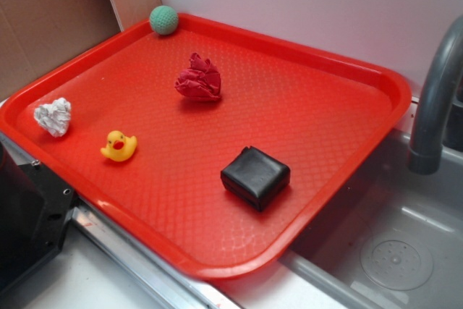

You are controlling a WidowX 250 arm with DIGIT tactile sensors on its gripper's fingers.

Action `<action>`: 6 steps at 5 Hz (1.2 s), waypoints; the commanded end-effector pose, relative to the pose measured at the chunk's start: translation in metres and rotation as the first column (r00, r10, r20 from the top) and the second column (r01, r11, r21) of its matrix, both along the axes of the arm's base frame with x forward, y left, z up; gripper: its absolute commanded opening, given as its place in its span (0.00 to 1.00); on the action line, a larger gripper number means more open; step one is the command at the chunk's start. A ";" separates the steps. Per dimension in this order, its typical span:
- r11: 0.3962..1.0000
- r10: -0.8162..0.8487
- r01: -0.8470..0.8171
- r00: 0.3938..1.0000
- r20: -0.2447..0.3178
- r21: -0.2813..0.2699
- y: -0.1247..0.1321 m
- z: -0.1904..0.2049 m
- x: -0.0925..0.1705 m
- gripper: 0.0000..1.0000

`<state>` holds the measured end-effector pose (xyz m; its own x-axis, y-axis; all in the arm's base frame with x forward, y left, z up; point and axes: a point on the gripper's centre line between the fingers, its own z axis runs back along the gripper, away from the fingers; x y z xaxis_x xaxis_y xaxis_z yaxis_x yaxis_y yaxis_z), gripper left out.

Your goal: Grab the red paper.

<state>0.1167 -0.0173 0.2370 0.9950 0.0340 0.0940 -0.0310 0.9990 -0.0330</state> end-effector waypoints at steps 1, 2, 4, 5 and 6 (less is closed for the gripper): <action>1.000 0.000 0.000 1.000 0.000 0.000 0.000 0.000 0.000 1.00; 1.000 -0.001 0.000 0.999 0.035 0.020 0.002 -0.045 0.030 1.00; 1.000 -0.015 0.014 0.999 0.037 0.028 0.008 -0.104 0.090 1.00; 0.999 -0.014 0.012 0.999 0.043 0.048 0.016 -0.134 0.114 1.00; 0.999 -0.027 0.025 0.998 0.055 0.048 0.018 -0.161 0.132 1.00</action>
<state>0.2454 -0.0021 0.0685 0.9919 0.0018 0.1272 -0.0028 1.0000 0.0082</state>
